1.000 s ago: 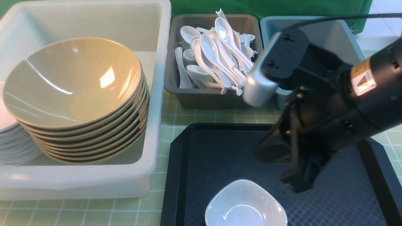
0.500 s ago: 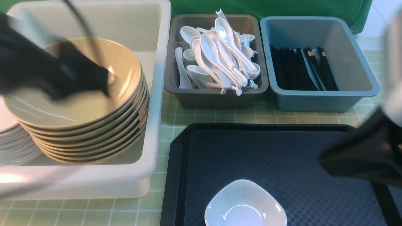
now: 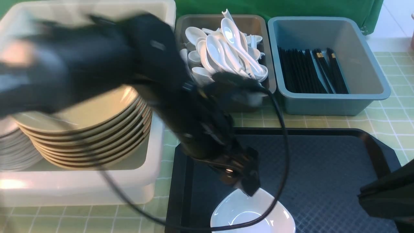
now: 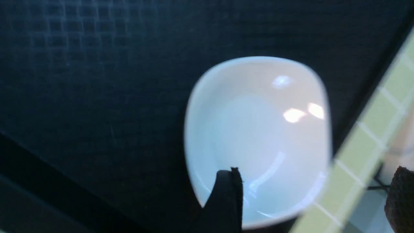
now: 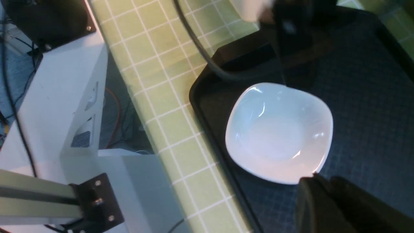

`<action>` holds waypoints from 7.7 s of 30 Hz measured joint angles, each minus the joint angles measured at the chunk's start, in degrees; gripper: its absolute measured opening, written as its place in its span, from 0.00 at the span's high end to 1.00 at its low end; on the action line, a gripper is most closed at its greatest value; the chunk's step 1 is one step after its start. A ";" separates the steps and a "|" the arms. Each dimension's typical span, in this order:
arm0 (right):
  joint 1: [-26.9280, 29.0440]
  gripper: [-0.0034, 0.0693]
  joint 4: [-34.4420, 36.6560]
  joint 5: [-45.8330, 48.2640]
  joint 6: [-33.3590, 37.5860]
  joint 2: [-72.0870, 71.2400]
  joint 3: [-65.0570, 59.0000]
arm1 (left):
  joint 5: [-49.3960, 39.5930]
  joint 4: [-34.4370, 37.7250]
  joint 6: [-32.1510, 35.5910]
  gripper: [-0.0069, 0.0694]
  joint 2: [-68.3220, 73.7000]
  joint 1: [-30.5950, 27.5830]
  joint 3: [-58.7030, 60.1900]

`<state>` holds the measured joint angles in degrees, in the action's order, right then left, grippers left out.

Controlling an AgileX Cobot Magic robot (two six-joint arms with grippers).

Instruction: On green table put chopsticks spoon bowls plates into blue grey white boxes.

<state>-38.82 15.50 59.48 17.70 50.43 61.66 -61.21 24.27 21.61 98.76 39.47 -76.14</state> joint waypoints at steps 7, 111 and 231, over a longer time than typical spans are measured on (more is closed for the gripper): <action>0.00 0.87 0.25 2.66 -1.91 0.00 0.00 | 0.86 -1.71 -0.19 0.16 9.54 -0.01 -1.56; 24.81 0.77 -11.48 -18.90 -8.73 3.79 -1.16 | -0.92 12.97 1.62 0.25 -33.59 -48.19 2.30; 29.76 0.89 -13.55 -28.86 -7.53 -51.36 -44.88 | 42.03 -23.97 -25.24 0.91 -99.86 -36.21 77.42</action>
<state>-9.06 1.95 30.63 10.18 -0.93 16.78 -19.18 0.30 -3.63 -1.11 3.26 1.28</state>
